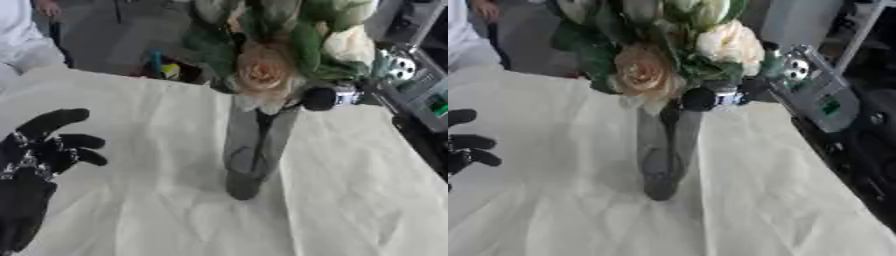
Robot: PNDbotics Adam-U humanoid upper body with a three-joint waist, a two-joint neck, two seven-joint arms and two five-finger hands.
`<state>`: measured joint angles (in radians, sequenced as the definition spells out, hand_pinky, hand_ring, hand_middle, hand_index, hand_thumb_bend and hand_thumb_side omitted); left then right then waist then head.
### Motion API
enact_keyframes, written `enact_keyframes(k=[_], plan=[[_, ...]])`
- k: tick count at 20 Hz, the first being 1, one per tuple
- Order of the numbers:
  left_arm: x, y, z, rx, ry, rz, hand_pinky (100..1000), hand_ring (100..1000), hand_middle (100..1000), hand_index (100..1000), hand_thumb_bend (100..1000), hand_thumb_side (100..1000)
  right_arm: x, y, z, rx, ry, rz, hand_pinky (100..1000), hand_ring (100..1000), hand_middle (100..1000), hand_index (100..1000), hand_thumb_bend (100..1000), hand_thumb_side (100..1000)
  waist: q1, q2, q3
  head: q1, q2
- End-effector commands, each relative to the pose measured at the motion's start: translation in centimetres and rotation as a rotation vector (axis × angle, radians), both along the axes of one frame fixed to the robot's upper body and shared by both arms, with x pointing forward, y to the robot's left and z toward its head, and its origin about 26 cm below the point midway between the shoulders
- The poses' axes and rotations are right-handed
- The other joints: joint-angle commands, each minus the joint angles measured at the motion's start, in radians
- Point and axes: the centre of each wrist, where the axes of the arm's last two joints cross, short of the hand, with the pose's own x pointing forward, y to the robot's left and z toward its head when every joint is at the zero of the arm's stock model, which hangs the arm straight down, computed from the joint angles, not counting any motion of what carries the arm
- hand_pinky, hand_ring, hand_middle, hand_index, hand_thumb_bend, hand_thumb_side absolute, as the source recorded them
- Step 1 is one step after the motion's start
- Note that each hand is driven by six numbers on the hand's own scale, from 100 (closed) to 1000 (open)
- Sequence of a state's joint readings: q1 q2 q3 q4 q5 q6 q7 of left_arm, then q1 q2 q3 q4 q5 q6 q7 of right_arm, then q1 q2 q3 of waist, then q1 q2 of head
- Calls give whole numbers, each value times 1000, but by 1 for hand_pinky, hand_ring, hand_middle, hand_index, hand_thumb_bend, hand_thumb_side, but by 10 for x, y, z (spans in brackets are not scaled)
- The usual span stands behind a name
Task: Arrange flowers into the vase.
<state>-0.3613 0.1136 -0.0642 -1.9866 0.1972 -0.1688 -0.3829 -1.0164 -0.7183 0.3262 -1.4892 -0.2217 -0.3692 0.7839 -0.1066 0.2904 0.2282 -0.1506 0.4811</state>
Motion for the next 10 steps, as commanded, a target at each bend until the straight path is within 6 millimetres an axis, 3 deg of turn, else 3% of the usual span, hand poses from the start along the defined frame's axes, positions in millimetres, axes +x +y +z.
enact_keyframes(k=[1, 4, 7, 10], plan=[[-2, -1, 6, 13, -22, -7, 644, 729, 829, 887, 162, 1000, -14, -7, 26, -85, -114, 112, 1000, 935, 976, 986, 542, 915, -10, -11, -3, -3, -16], [-2, -1, 7, 16, -24, -7, 643, 729, 829, 886, 162, 1000, -18, -12, 31, -100, -136, 96, 1000, 924, 854, 954, 488, 853, -12, -12, -4, -7, -19], [-1, 0, 7, 19, -24, -4, 641, 729, 828, 886, 163, 1000, -17, -25, 32, -151, -197, 53, 1000, 917, 864, 969, 394, 778, -19, -13, -7, -11, -24], [-1, 0, 8, 22, -26, -5, 640, 729, 829, 886, 164, 1000, -10, -34, 25, -195, -233, 32, 1000, 924, 902, 996, 421, 758, -26, -11, -11, -14, -33]])
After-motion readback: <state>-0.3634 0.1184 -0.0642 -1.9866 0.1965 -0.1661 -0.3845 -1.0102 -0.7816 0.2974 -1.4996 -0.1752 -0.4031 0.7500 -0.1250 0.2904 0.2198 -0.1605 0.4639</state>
